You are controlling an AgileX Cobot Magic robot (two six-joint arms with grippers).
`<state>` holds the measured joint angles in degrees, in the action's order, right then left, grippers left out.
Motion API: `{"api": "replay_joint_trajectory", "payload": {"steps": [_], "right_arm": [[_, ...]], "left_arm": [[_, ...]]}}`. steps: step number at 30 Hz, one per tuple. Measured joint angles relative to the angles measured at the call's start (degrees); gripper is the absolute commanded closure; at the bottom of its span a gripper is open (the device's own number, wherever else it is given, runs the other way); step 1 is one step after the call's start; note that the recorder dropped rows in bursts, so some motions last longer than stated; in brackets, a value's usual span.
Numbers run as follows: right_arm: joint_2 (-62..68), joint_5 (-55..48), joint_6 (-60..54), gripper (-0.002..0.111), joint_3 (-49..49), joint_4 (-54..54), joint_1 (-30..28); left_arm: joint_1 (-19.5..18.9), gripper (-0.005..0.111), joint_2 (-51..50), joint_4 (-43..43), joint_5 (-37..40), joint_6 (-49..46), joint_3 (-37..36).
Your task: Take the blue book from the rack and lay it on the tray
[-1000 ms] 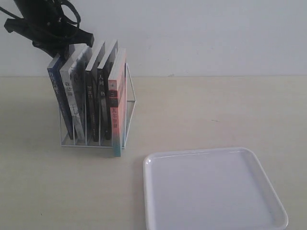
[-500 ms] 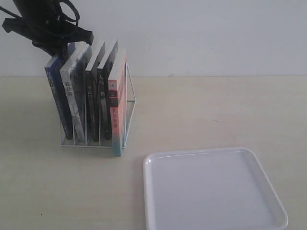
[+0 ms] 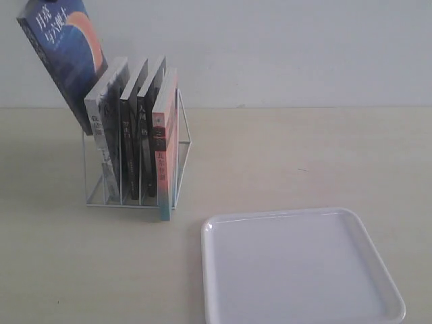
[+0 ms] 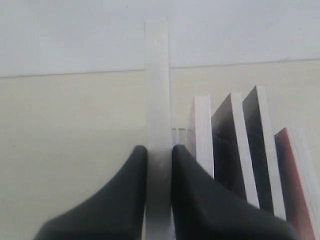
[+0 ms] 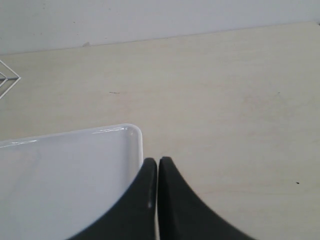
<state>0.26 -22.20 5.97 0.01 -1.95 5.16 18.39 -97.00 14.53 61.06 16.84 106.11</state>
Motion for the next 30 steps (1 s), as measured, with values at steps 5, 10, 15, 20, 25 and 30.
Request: {"api": "replay_joint_trajectory", "payload": {"steps": [5,10,15,20,25,30], "right_arm": [[0.00,0.00,0.00,0.108,0.00,0.00,0.00],[0.00,0.00,0.00,0.108,0.00,0.00,0.00],[0.00,0.00,0.00,0.108,0.00,0.00,0.00],[0.00,0.00,0.00,0.108,0.00,0.00,0.00],[0.00,0.00,0.00,0.108,0.00,0.00,0.00],[0.00,0.00,0.00,0.108,0.00,0.00,0.00]], "left_arm": [[0.00,0.102,8.95,0.00,0.00,0.15,0.00],[0.00,0.102,17.02,-1.73,-0.47,0.98,0.00],[0.00,0.102,22.74,-3.56,-0.51,1.69,0.00],[0.00,0.102,26.61,-9.45,-0.51,1.84,0.00],[0.00,0.102,28.69,-15.34,-0.51,1.46,0.00],[0.00,0.102,31.79,-20.12,-4.82,1.10,-3.61]]}}
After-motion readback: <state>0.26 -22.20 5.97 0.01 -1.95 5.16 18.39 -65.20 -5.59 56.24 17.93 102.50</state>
